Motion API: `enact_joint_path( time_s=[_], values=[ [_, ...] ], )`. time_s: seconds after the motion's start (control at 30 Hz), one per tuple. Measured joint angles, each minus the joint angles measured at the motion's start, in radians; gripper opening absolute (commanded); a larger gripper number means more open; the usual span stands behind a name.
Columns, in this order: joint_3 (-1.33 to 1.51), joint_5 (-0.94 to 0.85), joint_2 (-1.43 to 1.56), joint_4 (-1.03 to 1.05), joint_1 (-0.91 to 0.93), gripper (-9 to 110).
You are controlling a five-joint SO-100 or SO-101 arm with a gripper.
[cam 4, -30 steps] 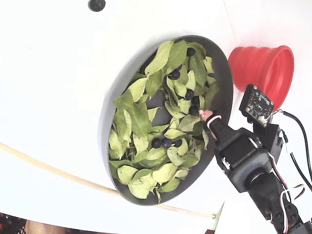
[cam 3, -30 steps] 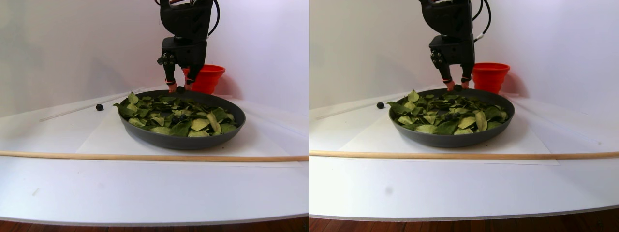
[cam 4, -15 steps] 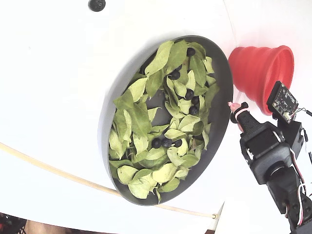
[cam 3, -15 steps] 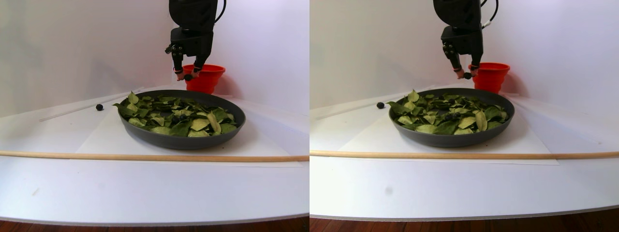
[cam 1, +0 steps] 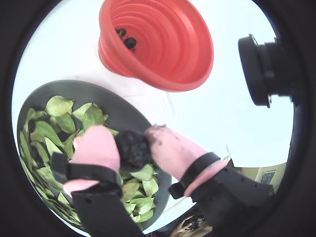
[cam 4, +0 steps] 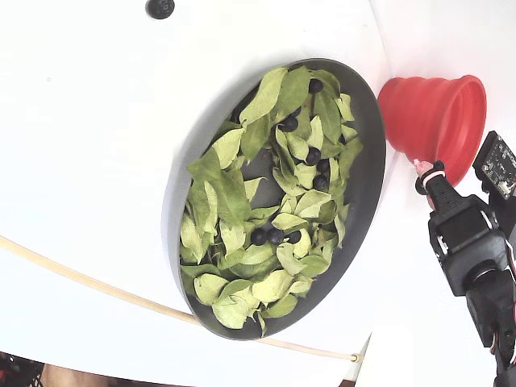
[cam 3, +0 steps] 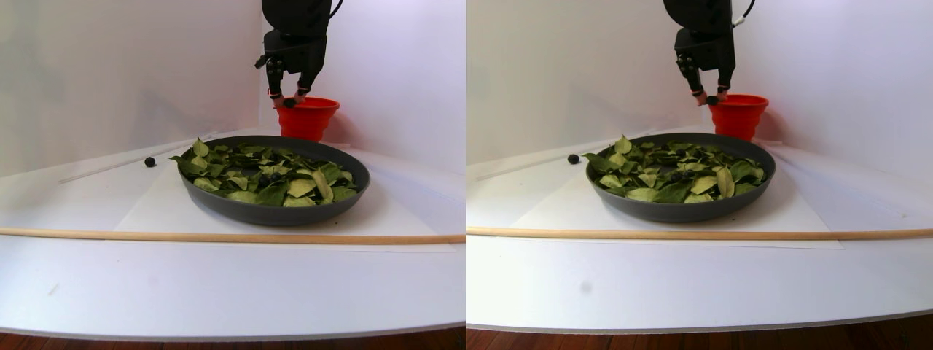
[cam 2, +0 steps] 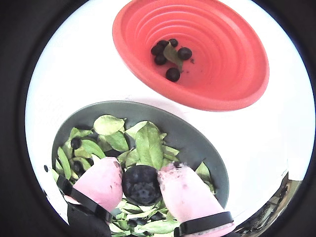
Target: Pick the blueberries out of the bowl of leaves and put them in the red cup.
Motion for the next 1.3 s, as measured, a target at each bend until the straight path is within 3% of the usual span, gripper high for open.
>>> enact_joint_path(
  time_s=[1.3],
  values=[
    [-0.347,-0.02,-0.206,0.014,0.066,14]
  ],
)
